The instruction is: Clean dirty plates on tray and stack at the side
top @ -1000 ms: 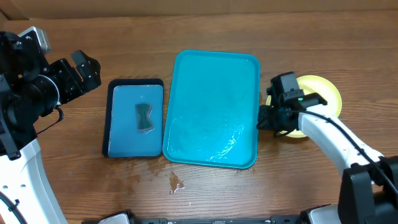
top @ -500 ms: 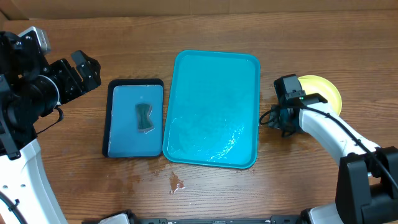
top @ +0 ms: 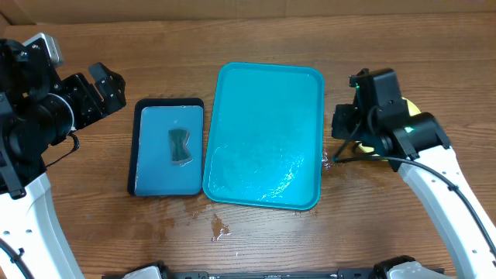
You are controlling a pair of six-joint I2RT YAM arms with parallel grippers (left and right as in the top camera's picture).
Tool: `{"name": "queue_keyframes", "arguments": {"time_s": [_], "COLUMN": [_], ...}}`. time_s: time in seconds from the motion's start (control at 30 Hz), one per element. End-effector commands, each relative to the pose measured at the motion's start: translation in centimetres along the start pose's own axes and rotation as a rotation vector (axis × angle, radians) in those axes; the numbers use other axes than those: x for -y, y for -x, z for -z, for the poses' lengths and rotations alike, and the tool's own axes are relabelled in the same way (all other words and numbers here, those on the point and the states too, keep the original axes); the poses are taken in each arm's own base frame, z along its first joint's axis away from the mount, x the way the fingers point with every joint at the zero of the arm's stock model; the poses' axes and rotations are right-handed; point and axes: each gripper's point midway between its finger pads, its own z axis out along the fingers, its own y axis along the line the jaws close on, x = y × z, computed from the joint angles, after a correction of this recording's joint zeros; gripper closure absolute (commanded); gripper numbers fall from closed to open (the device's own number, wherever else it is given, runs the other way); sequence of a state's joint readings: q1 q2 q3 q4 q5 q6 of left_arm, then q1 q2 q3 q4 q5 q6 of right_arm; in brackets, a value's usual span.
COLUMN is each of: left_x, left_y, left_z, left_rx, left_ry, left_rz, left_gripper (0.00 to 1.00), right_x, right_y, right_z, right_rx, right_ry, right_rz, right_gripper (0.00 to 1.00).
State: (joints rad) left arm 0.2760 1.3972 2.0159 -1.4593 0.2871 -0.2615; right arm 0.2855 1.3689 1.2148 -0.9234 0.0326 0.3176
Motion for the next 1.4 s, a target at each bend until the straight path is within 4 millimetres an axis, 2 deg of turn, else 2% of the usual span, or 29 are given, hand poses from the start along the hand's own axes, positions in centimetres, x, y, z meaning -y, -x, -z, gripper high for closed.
{"name": "queue_keyframes", "arguments": {"time_s": [0.0, 0.13, 0.27, 0.37, 0.43, 0.53, 0.6, 0.67, 0.77, 0.87, 0.9, 0.93, 0.97, 1.03, 1.1, 1.17, 1.23, 1.37], "left_x": [-0.2, -0.2, -0.2, -0.2, -0.2, -0.2, -0.2, -0.2, -0.2, -0.2, -0.2, -0.2, -0.2, -0.2, -0.2, -0.2, -0.2, -0.2], "left_y": [0.3, 0.3, 0.3, 0.3, 0.3, 0.3, 0.3, 0.3, 0.3, 0.3, 0.3, 0.3, 0.3, 0.3, 0.3, 0.3, 0.3, 0.3], "left_z": [0.2, 0.2, 0.2, 0.2, 0.2, 0.2, 0.2, 0.2, 0.2, 0.2, 0.2, 0.2, 0.2, 0.2, 0.2, 0.2, 0.2, 0.2], "left_rx": [0.013, 0.012, 0.012, 0.012, 0.013, 0.012, 0.012, 0.013, 0.012, 0.012, 0.012, 0.012, 0.013, 0.012, 0.013, 0.012, 0.013, 0.012], "left_ry": [0.008, 0.008, 0.008, 0.008, 0.008, 0.008, 0.008, 0.008, 0.008, 0.008, 0.008, 0.008, 0.008, 0.008, 0.008, 0.008, 0.008, 0.008], "left_rz": [-0.013, -0.013, -0.013, -0.013, -0.013, -0.013, -0.013, -0.013, -0.013, -0.013, -0.013, -0.013, -0.013, -0.013, -0.013, -0.013, -0.013, -0.013], "left_gripper": [0.0, 0.0, 0.0, 0.0, 0.0, 0.0, 0.0, 0.0, 0.0, 0.0, 0.0, 0.0, 0.0, 0.0, 0.0, 0.0, 0.0, 0.0], "right_x": [3.4, 6.0, 8.7, 11.5, 11.3, 10.1, 9.3, 7.1, 1.4, -4.5, -5.9, -7.2, -8.2, -9.8, -10.7, -10.7, -9.9, -7.6], "right_y": [-3.5, -5.7, -6.0, -5.8, -5.5, -4.4, -3.0, -2.0, -1.6, -1.8, -1.9, -2.2, -2.5, -3.3, -4.3, -5.5, -6.4, -6.6], "right_z": [-4.8, -9.4, -12.2, -12.6, -12.4, -11.2, -9.7, -7.7, -3.8, 1.8, 3.7, 5.7, 7.5, 11.0, 13.9, 15.9, 17.3, 19.3], "right_rx": [-0.136, -0.225, -0.252, -0.235, -0.24, -0.242, -0.208, -0.193, -0.182, -0.112, -0.079, -0.047, -0.012, 0.058, 0.11, 0.127, 0.158, 0.258], "right_ry": [-0.13, -0.184, -0.252, -0.34, -0.299, -0.223, -0.206, -0.125, 0.1, 0.326, 0.377, 0.425, 0.465, 0.541, 0.599, 0.627, 0.619, 0.557], "right_rz": [-0.021, -0.052, -0.104, -0.23, -0.259, -0.236, -0.225, -0.19, -0.084, 0.051, 0.089, 0.122, 0.151, 0.217, 0.268, 0.295, 0.326, 0.32], "right_gripper": [0.93, 0.94, 0.96, 0.96, 0.96, 0.96, 0.96, 0.96, 0.93, 0.85, 0.78, 0.64, 0.0, 0.0, 0.0, 0.0, 0.0, 0.0]}}
